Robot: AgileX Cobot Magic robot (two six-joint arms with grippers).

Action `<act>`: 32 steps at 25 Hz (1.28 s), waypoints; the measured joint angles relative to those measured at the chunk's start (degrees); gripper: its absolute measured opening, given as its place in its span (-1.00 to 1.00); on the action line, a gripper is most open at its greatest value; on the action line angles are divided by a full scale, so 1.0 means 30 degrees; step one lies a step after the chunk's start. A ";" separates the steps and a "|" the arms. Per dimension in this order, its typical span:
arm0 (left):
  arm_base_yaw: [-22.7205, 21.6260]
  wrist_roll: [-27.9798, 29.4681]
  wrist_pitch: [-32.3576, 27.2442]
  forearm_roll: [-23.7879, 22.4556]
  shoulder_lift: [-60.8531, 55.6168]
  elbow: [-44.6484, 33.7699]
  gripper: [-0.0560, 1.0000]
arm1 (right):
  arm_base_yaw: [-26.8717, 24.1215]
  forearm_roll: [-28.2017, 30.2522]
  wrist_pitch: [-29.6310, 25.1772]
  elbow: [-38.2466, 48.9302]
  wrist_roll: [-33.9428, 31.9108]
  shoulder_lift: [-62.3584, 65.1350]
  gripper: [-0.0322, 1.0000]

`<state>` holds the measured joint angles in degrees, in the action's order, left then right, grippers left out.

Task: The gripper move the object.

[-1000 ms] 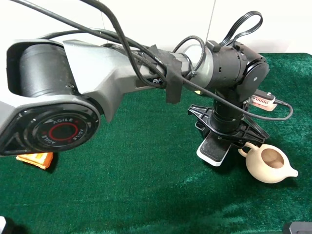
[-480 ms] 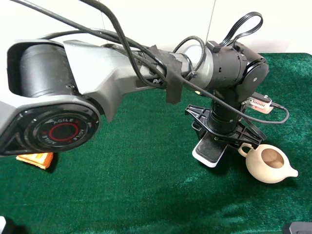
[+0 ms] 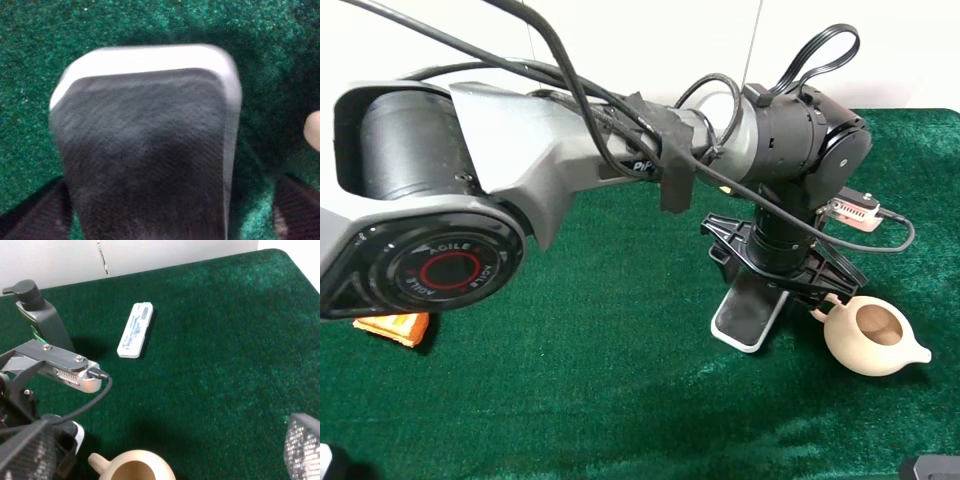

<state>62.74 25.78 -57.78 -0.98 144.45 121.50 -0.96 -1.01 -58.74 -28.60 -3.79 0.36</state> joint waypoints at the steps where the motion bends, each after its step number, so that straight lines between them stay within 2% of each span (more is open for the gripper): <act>1: 0.0000 0.0000 0.0000 0.0000 0.0000 0.0000 0.77 | 0.0000 0.0000 0.0000 0.0000 0.0000 0.0000 0.41; 5: 0.0000 -0.0008 0.0000 0.0000 0.0000 0.0000 0.89 | 0.0000 0.0000 0.0000 0.0000 0.0000 0.0000 0.41; 19: 0.0022 -0.0008 -0.0119 0.0000 -0.0621 0.0000 0.91 | 0.0000 0.0000 0.0000 0.0000 0.0000 0.0000 0.41; 32: 0.0022 -0.0008 -0.2806 -0.0846 -0.3226 0.0414 0.91 | 0.0000 0.0000 0.0007 0.0000 0.0000 0.0000 0.41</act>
<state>62.81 25.75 -66.20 -3.52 134.77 122.74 -0.96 -1.01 -58.72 -28.60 -3.79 0.36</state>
